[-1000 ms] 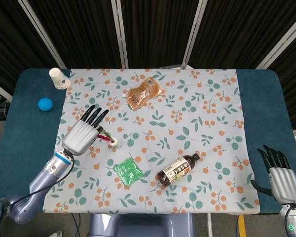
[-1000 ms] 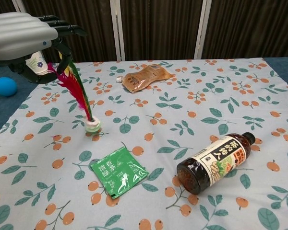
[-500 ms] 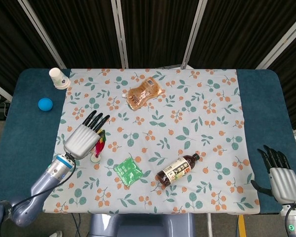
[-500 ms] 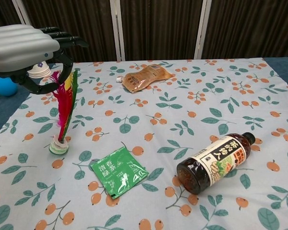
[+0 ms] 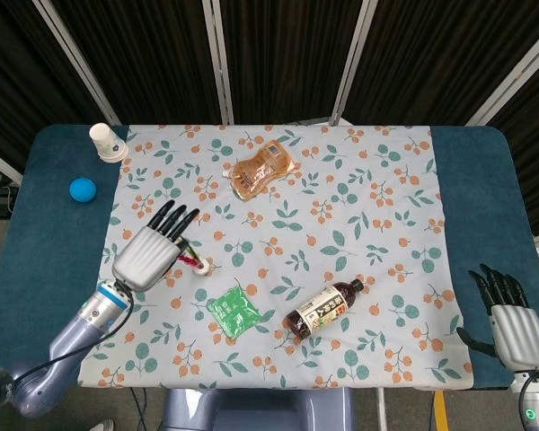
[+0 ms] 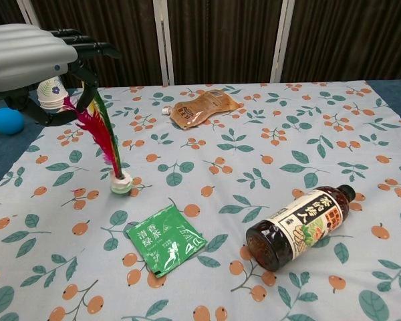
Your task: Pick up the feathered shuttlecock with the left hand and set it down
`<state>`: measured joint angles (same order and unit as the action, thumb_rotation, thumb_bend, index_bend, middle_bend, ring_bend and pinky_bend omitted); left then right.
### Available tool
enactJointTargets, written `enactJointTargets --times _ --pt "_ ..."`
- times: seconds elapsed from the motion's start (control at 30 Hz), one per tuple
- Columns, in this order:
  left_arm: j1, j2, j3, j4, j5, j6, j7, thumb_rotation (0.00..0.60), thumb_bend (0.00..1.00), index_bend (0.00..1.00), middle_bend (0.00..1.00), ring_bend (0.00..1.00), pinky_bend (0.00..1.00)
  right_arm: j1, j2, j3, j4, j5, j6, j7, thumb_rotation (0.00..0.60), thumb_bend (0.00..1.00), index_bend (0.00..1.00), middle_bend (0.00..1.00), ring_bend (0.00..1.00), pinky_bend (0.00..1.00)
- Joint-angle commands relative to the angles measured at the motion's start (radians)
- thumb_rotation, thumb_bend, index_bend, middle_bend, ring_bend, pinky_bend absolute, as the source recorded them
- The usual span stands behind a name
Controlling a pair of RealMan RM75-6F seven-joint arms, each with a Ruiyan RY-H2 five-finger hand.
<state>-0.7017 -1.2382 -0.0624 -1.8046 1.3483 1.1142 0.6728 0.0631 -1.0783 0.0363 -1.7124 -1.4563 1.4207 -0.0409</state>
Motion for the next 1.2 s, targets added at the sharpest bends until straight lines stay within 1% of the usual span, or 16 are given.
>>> enactJointTargets --times 0.03,0.17,0.2,0.3,0.33,0.37,0.5,0.53,0.6,0.77,0.83,0.93,1.07,1.2 --pt "0.001 -0.002 0.003 0.002 -0.006 -0.007 0.002 0.6 0.53 0.56 0.03 0.0 0.01 0.0 0.0 0.0 0.0 0.001 0.0 0.0 0.6 0.13 0.1 0.0 0.0 0.0" --pt "0.001 0.001 0.007 0.004 -0.02 -0.023 0.013 0.6 0.5 0.55 0.02 0.0 0.01 -0.001 0.001 0.001 -0.001 0.003 0.0 0.002 0.6 0.14 0.1 0.0 0.0 0.0" --pt "0.001 0.002 0.008 0.001 -0.023 -0.026 0.015 0.6 0.47 0.54 0.02 0.0 0.01 -0.001 0.001 0.001 -0.001 0.003 0.0 0.002 0.6 0.14 0.1 0.0 0.0 0.0" --pt "0.004 0.009 0.01 -0.009 -0.024 -0.027 0.02 0.6 0.34 0.49 0.01 0.0 0.01 -0.001 0.001 0.001 -0.002 0.003 0.0 0.002 0.6 0.13 0.1 0.0 0.0 0.0" --pt "0.006 0.011 0.01 -0.012 -0.022 -0.022 0.022 0.6 0.31 0.46 0.01 0.0 0.01 -0.001 0.001 0.001 -0.002 0.003 0.0 0.002 0.6 0.13 0.1 0.0 0.0 0.0" --pt "0.009 0.012 0.008 -0.018 -0.021 -0.016 0.021 0.6 0.29 0.44 0.0 0.0 0.0 -0.001 0.001 0.001 -0.002 0.002 0.0 0.001 0.6 0.13 0.1 0.0 0.0 0.0" --pt "0.02 0.026 -0.002 -0.05 -0.021 0.007 0.012 0.6 0.28 0.31 0.0 0.0 0.0 -0.002 0.001 0.001 -0.002 0.002 0.002 0.0 0.6 0.14 0.1 0.0 0.0 0.0" --pt "0.027 0.04 -0.009 -0.076 -0.016 0.023 0.002 0.6 0.27 0.28 0.0 0.0 0.0 -0.002 0.0 0.002 -0.002 0.003 0.002 0.0 0.6 0.14 0.1 0.0 0.0 0.0" --pt "0.037 0.057 -0.013 -0.104 -0.013 0.038 -0.011 0.6 0.27 0.26 0.0 0.0 0.0 -0.002 0.001 0.002 -0.002 0.003 0.002 -0.001 0.6 0.13 0.1 0.0 0.0 0.0" --pt "0.079 0.098 -0.011 -0.176 0.006 0.091 -0.054 0.6 0.26 0.25 0.0 0.0 0.0 -0.002 0.001 0.002 -0.002 0.003 0.001 0.0 0.6 0.13 0.1 0.0 0.0 0.0" --pt "0.107 0.117 -0.002 -0.201 0.027 0.126 -0.074 0.6 0.26 0.25 0.0 0.0 0.0 -0.002 0.001 0.002 -0.001 0.002 0.001 -0.001 0.6 0.14 0.1 0.0 0.0 0.0" --pt "0.155 0.137 0.017 -0.21 0.079 0.193 -0.087 0.6 0.26 0.23 0.0 0.0 0.0 -0.002 0.001 0.002 0.0 0.002 0.001 -0.002 0.6 0.14 0.1 0.0 0.0 0.0" --pt "0.26 0.158 0.072 -0.183 0.163 0.322 -0.089 0.6 0.24 0.21 0.0 0.0 0.0 0.0 0.002 -0.001 0.001 -0.001 -0.003 -0.006 0.6 0.13 0.1 0.0 0.0 0.0" --pt "0.343 0.163 0.11 -0.153 0.184 0.407 -0.105 0.6 0.21 0.14 0.0 0.0 0.0 0.002 0.002 -0.004 0.003 -0.006 -0.006 -0.01 0.6 0.13 0.09 0.0 0.0 0.0"
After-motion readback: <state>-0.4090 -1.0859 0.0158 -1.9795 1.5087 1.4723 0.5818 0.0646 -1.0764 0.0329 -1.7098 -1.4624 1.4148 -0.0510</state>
